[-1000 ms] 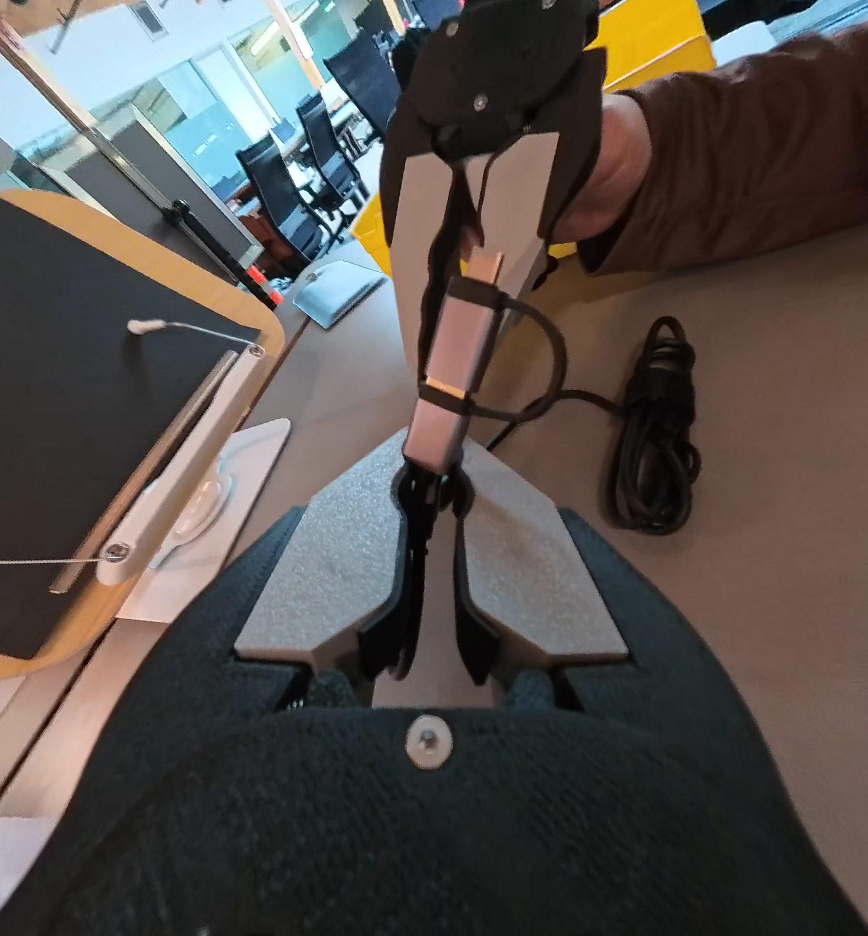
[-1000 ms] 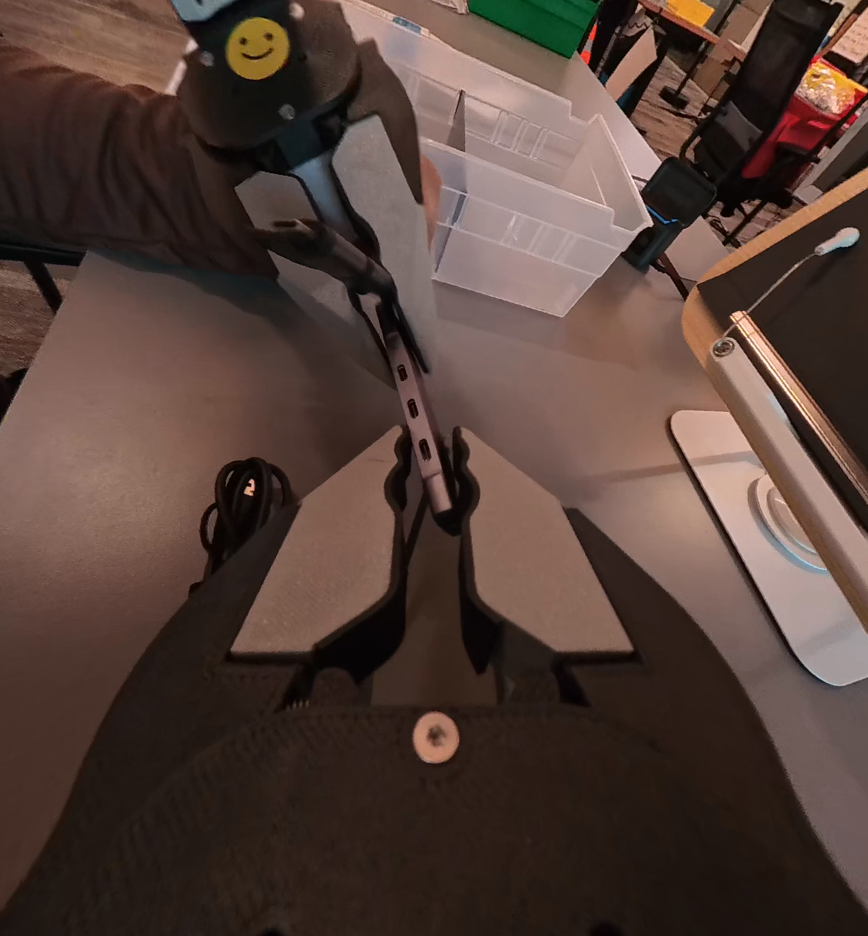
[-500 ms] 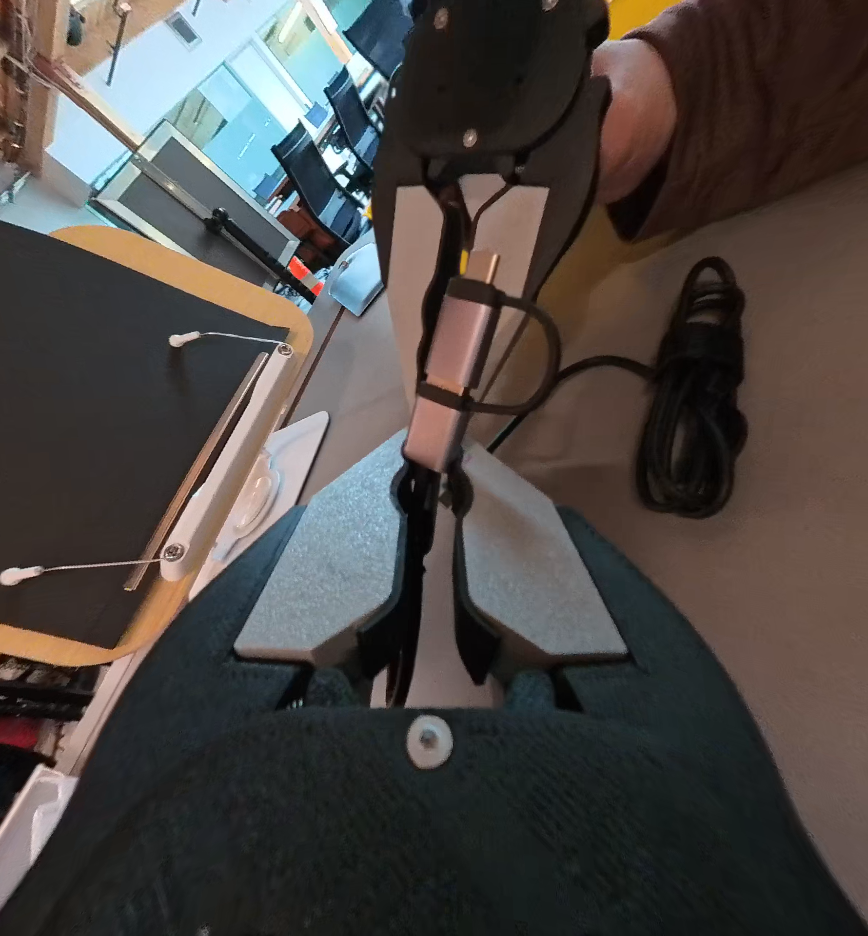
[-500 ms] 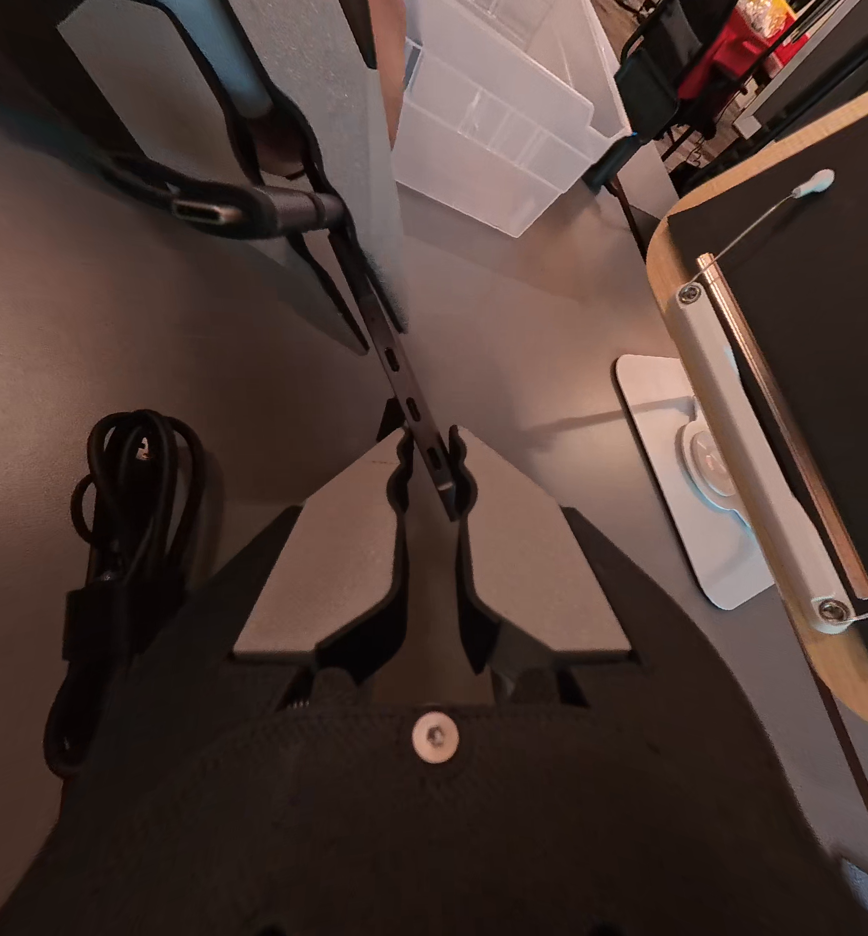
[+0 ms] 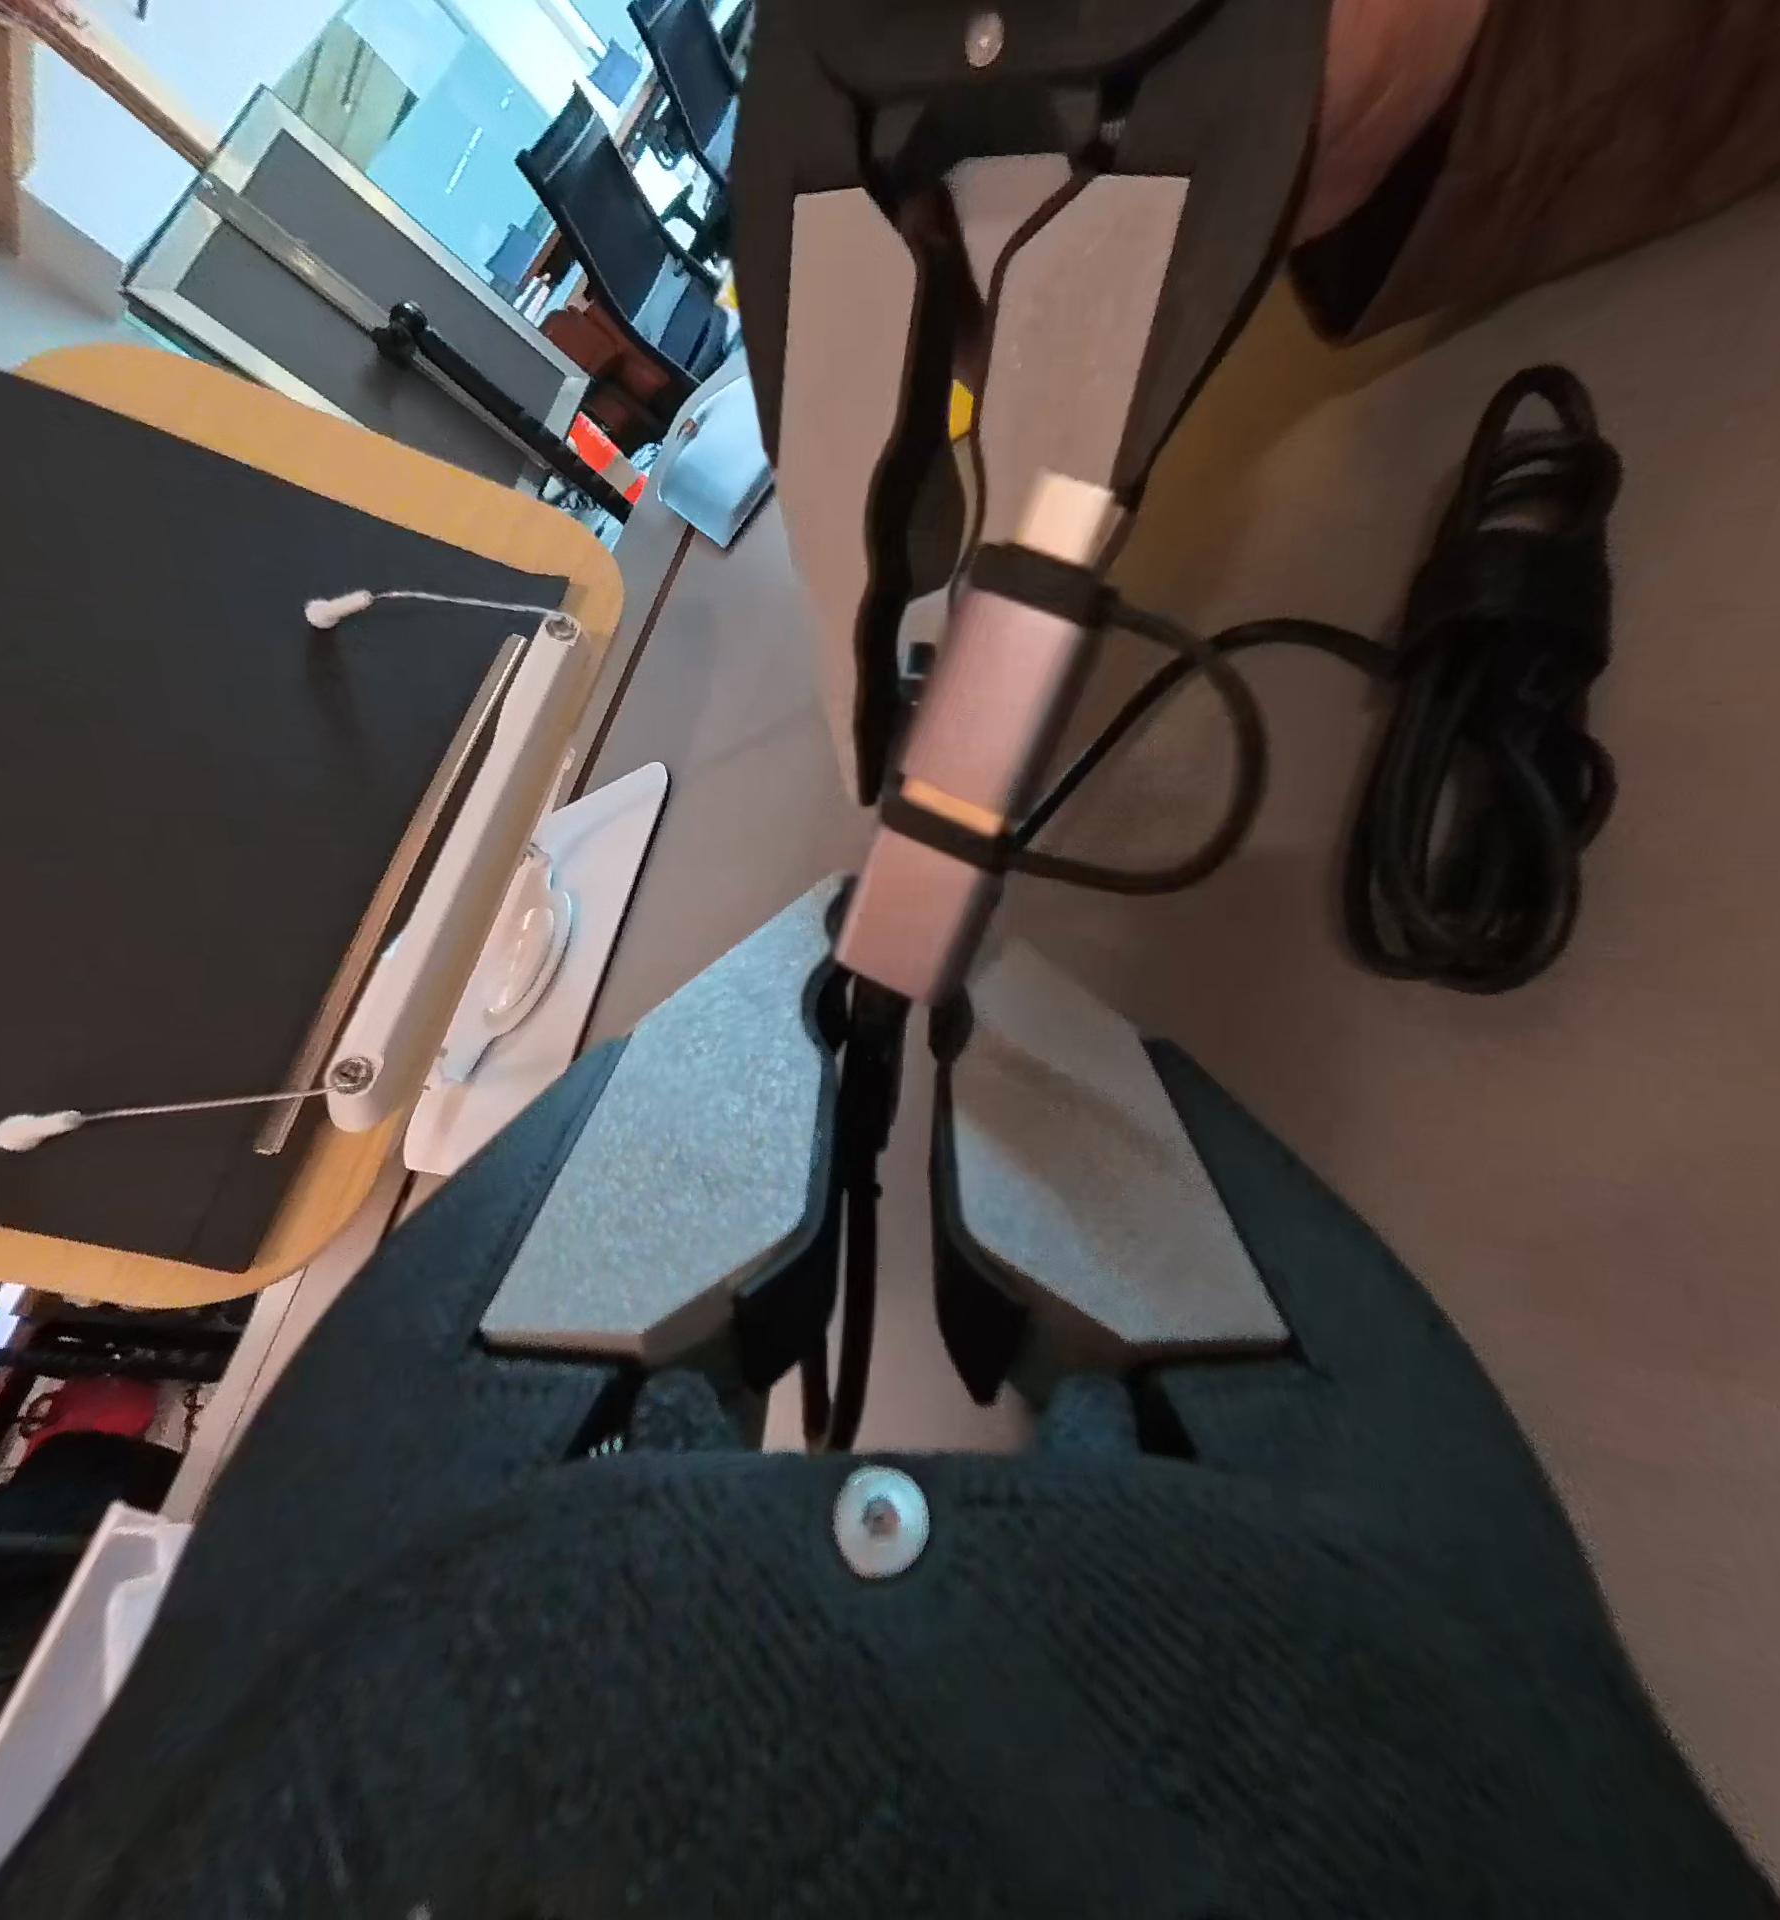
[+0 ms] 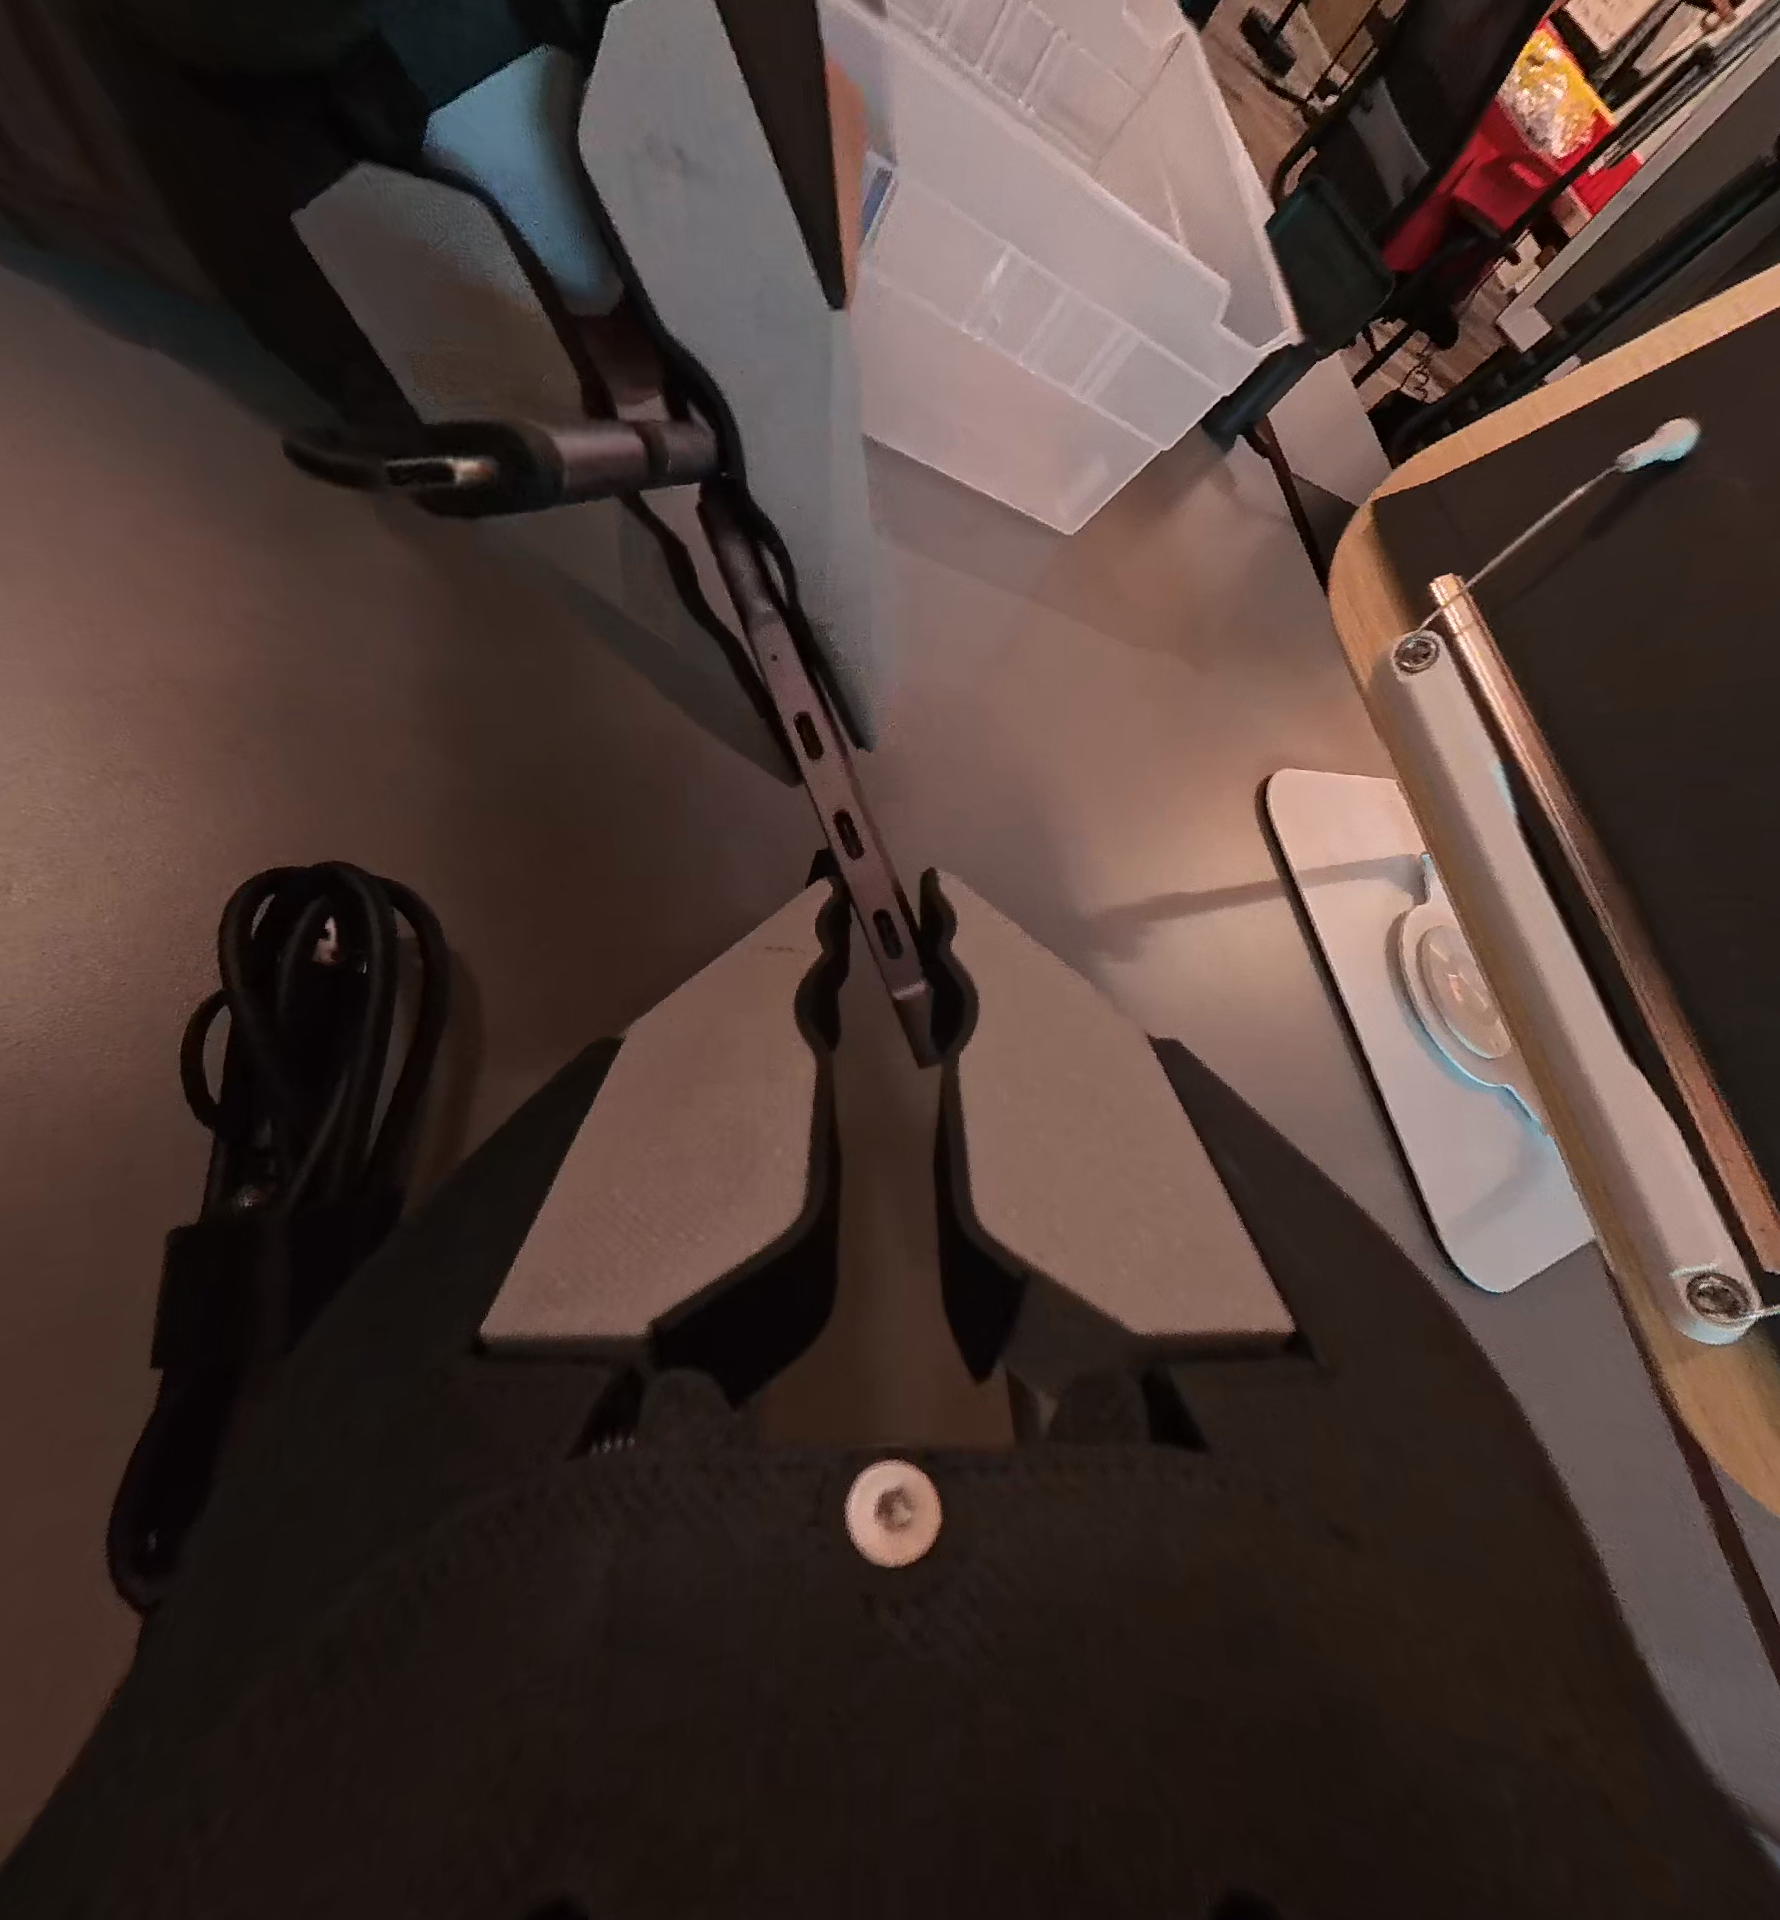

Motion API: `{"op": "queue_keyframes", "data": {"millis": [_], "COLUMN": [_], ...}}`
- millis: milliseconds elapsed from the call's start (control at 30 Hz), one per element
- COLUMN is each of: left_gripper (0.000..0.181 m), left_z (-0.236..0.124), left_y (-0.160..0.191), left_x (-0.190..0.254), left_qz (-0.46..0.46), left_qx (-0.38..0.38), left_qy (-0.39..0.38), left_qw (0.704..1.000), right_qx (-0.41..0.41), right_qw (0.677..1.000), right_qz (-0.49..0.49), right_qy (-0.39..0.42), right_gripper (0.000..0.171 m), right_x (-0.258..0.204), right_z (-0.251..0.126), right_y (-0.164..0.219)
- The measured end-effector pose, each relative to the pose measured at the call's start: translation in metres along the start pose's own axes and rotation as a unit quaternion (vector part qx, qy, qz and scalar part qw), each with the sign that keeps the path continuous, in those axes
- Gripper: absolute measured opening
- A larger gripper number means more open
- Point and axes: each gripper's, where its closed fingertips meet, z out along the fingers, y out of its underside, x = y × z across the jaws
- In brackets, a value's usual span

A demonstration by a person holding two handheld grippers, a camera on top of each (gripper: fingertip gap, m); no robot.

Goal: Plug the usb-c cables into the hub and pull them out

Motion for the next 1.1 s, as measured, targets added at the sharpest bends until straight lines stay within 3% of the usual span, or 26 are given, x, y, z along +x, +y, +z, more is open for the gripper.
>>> {"op": "queue_keyframes", "data": {"millis": [133, 233, 367, 467, 633, 767, 900, 1100], "left_gripper": [0.007, 0.007, 0.007, 0.007, 0.007, 0.007, 0.006, 0.006], "left_z": [-0.003, -0.005, -0.007, -0.006, -0.005, -0.004, -0.003, -0.003], "left_y": [-0.002, 0.01, 0.025, 0.027, 0.036, 0.033, 0.026, 0.015], "left_x": [-0.007, -0.019, -0.038, -0.042, -0.044, -0.042, -0.043, -0.044], "left_qz": [-0.006, 0.034, 0.127, 0.178, 0.236, 0.279, 0.325, 0.388], "left_qx": [0.002, -0.026, -0.08, -0.103, -0.139, -0.144, -0.145, -0.149], "left_qy": [-0.005, -0.053, -0.144, -0.175, -0.2, -0.215, -0.237, -0.27], "left_qw": [1.0, 0.998, 0.978, 0.963, 0.941, 0.925, 0.904, 0.868], "right_qx": [0.031, 0.026, 0.0, -0.034, -0.064, -0.032, 0.03, 0.105], "right_qw": [0.996, 0.983, 0.964, 0.962, 0.953, 0.939, 0.906, 0.825], "right_qz": [0.088, 0.179, 0.253, 0.252, 0.271, 0.308, 0.38, 0.494], "right_qy": [-0.015, -0.021, -0.087, -0.103, -0.119, -0.15, -0.187, -0.254], "right_gripper": [0.015, 0.025, 0.039, 0.033, 0.004, 0.003, 0.004, 0.003], "right_x": [0.008, 0.022, 0.009, -0.005, -0.018, -0.022, -0.017, -0.011], "right_z": [-0.006, -0.009, -0.001, 0.012, 0.026, 0.025, 0.016, 0.005], "right_y": [-0.008, 0.004, 0.016, 0.023, 0.03, 0.017, -0.003, -0.02]}}
